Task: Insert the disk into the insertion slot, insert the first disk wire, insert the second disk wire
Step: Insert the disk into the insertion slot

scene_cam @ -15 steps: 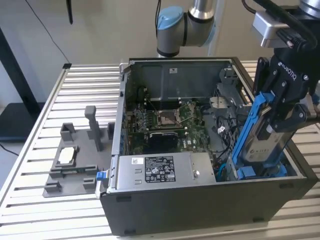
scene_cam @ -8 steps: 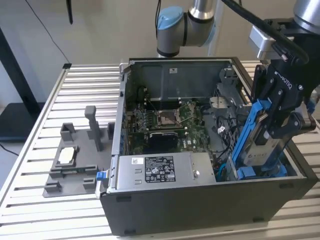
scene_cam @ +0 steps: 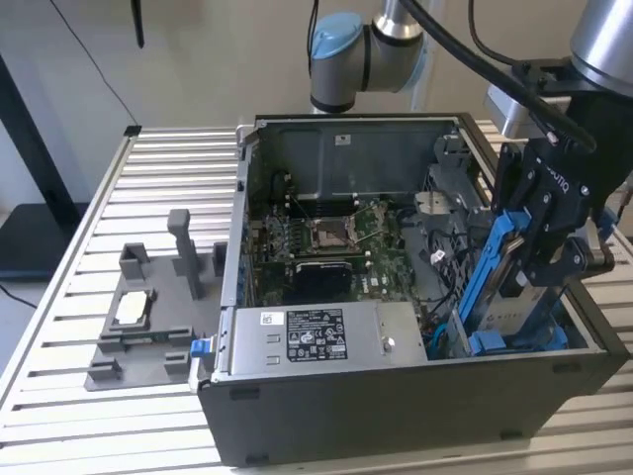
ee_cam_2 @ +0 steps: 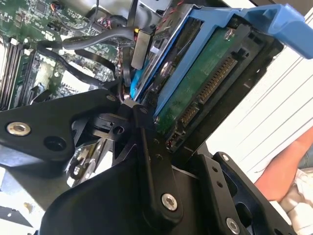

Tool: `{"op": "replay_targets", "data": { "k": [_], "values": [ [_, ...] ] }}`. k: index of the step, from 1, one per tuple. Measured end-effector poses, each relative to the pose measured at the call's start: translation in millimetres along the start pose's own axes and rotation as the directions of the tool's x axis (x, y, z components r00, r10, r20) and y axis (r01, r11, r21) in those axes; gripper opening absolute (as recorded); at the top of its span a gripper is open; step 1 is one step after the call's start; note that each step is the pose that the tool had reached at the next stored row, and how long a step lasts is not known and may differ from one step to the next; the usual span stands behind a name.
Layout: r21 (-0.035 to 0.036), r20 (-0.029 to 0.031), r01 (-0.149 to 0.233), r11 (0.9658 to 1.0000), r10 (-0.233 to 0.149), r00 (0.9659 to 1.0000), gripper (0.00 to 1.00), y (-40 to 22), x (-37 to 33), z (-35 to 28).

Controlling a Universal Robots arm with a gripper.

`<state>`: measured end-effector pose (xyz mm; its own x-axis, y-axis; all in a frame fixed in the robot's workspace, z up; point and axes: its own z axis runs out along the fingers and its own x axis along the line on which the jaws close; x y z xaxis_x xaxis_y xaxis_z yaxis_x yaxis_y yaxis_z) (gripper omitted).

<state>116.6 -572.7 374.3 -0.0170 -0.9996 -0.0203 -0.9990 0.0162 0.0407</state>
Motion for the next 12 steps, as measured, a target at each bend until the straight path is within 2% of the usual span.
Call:
{"op": "replay_targets", "data": {
  "k": [5,12],
  "values": [
    [0.0000,-0.0002,0.000,1.0000,0.000,1.0000,0.33,-0.3,0.1,6.0],
    [-0.0006,-0.0001,0.001,1.0000,-0.001,1.0000,0.33,-0.3,0.1,7.0]
  ]
}}
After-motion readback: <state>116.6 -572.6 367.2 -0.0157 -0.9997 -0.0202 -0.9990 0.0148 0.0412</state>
